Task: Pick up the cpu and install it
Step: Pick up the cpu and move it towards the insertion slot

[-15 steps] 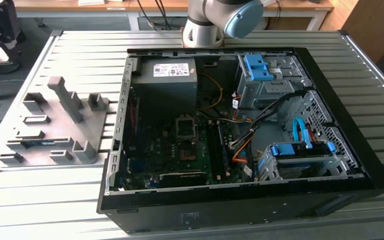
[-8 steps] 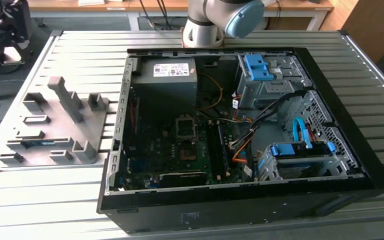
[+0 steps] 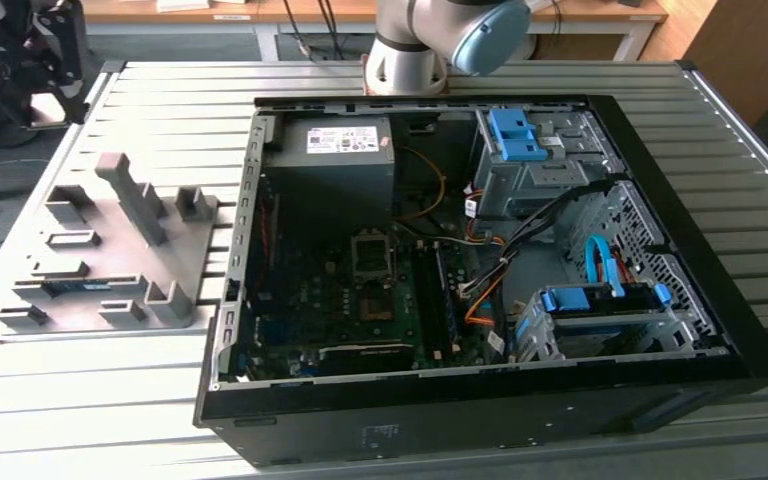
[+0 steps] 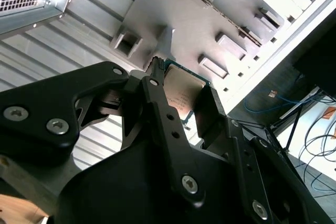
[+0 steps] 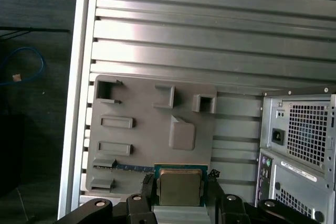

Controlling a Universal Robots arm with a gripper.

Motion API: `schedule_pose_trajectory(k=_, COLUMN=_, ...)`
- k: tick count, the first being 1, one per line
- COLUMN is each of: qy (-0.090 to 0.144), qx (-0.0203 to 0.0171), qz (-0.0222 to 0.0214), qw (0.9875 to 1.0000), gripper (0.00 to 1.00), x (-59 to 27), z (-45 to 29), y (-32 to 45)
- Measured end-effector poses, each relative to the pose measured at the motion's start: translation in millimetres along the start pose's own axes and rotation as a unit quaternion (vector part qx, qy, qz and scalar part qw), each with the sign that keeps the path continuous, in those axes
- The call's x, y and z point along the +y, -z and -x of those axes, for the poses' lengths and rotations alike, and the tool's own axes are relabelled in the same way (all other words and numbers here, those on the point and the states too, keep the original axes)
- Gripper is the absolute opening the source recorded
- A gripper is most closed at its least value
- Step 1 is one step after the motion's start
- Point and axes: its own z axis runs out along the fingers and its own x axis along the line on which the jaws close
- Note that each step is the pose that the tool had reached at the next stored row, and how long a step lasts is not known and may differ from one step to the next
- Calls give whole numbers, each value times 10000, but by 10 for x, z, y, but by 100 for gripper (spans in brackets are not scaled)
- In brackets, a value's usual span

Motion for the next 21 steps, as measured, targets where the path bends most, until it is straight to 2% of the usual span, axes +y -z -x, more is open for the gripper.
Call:
schedule_pose_trajectory(k=10, qy=0, qx=0, qz=0, qw=10000, gripper=47, x=-17, z=260, y=-6)
schedule_pose_trajectory(k=21, qy=0, qx=0, qz=0, qw=10000, gripper=47, x=-34, z=510, y=-13)
